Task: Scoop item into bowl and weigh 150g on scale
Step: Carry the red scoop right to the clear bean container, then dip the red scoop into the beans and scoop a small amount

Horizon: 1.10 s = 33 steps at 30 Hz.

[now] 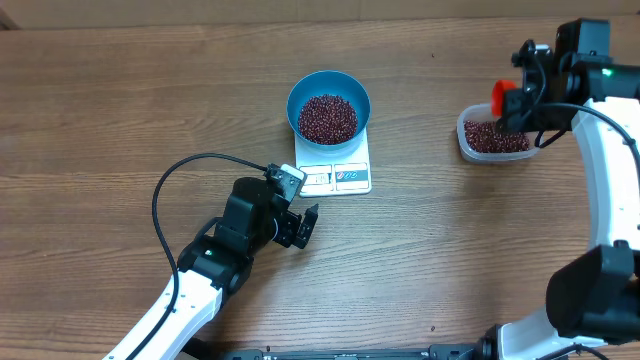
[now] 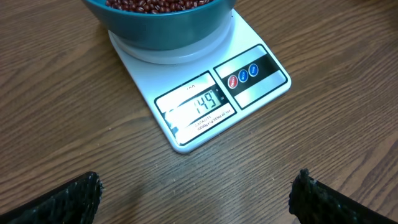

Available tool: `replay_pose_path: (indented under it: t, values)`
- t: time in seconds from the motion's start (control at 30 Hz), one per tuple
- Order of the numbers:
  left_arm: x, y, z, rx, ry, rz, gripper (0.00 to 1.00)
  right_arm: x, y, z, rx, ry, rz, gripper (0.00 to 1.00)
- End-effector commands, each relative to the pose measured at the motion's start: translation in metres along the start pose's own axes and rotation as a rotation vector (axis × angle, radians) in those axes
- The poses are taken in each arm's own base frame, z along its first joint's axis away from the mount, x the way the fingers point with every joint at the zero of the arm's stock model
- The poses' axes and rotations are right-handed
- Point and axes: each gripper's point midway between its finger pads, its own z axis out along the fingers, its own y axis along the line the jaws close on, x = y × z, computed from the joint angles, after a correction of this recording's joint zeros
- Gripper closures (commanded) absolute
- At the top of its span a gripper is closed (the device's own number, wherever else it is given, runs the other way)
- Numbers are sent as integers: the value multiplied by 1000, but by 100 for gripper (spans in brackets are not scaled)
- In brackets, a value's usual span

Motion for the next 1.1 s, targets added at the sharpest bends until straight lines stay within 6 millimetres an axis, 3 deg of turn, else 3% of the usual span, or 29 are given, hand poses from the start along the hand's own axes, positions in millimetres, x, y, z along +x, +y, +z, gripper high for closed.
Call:
replay_pose_path:
  t: [0.0,0.37,0.67,1.07]
  values:
    - [2,2,2,-11,8,-6,0,10,1,22,-37,46,20,96]
    - [2,2,2,-11,8,-6,1,17,-1,46,-38,65,76,96]
    - [2,2,2,-11,8,-6,1,34,-2,79,-39,66,79,96]
    - [2,2,2,-11,8,-6,0,28,18,80,-155,32,79,96]
